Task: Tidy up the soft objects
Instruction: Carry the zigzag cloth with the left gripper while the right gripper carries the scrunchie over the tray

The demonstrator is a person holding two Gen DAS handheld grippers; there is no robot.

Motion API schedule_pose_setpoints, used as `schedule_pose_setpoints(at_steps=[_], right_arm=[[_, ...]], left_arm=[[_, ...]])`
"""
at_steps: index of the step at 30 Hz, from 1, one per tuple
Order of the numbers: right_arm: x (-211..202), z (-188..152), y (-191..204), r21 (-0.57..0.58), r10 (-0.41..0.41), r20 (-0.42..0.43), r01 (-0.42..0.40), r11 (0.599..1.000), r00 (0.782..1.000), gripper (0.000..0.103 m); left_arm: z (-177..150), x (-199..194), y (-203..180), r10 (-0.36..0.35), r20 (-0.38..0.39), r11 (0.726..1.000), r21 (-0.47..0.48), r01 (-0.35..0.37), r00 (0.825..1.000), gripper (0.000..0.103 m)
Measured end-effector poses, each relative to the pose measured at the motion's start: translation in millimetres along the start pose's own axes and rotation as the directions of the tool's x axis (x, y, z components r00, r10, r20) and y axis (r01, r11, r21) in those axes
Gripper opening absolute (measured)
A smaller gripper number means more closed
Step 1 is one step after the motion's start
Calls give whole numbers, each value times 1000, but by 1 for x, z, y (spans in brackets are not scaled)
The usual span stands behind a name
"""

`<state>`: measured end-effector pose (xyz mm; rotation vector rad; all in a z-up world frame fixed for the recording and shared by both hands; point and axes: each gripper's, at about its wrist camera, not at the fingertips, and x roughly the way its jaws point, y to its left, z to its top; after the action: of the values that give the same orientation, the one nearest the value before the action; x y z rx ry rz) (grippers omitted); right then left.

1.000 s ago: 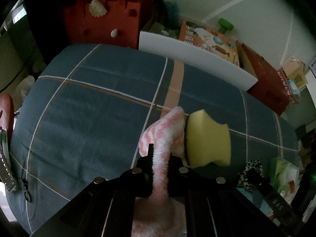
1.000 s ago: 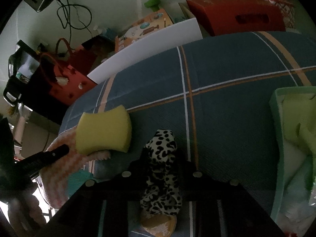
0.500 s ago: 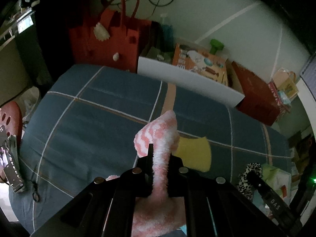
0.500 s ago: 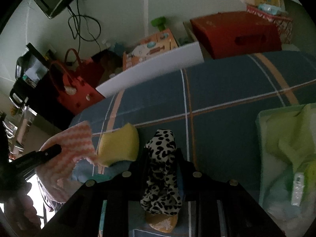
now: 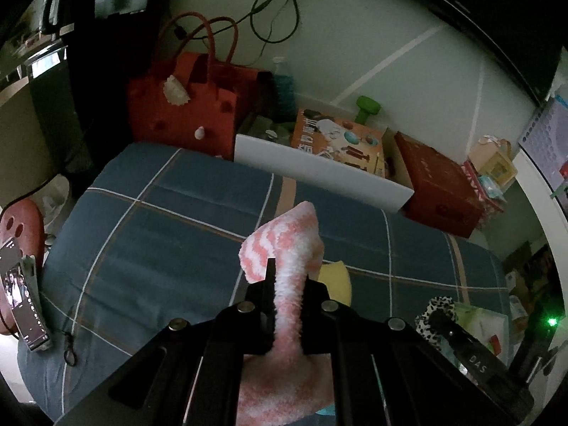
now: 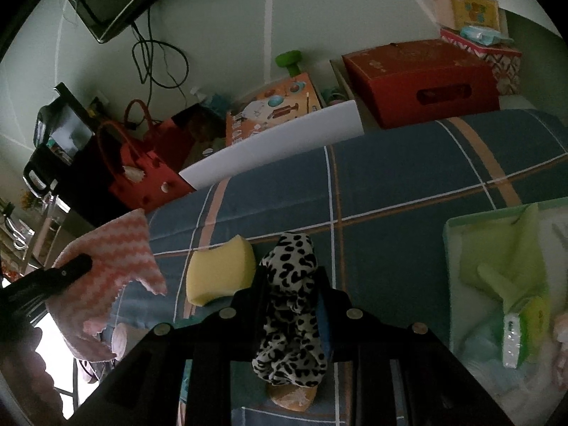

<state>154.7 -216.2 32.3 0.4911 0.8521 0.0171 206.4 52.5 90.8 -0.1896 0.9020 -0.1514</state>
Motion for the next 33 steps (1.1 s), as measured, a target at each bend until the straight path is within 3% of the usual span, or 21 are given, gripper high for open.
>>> schedule_pose_setpoints(at_steps=[19,28,33], right_arm=[[-40,5,-51,80,-82,62,77,994,995,26],[-82,8,-115,203,-169,129,140,969,977,26],[-106,6,-157,277,-250,150,202,939,956,26]], left_arm=[[-21,-3,-91,-75,-30,984,160,78,997,7],[-48,5,-169,-158,-83,944,278,175,984,7],[-65,12,-211,-230,-130,914,312,260,964,8]])
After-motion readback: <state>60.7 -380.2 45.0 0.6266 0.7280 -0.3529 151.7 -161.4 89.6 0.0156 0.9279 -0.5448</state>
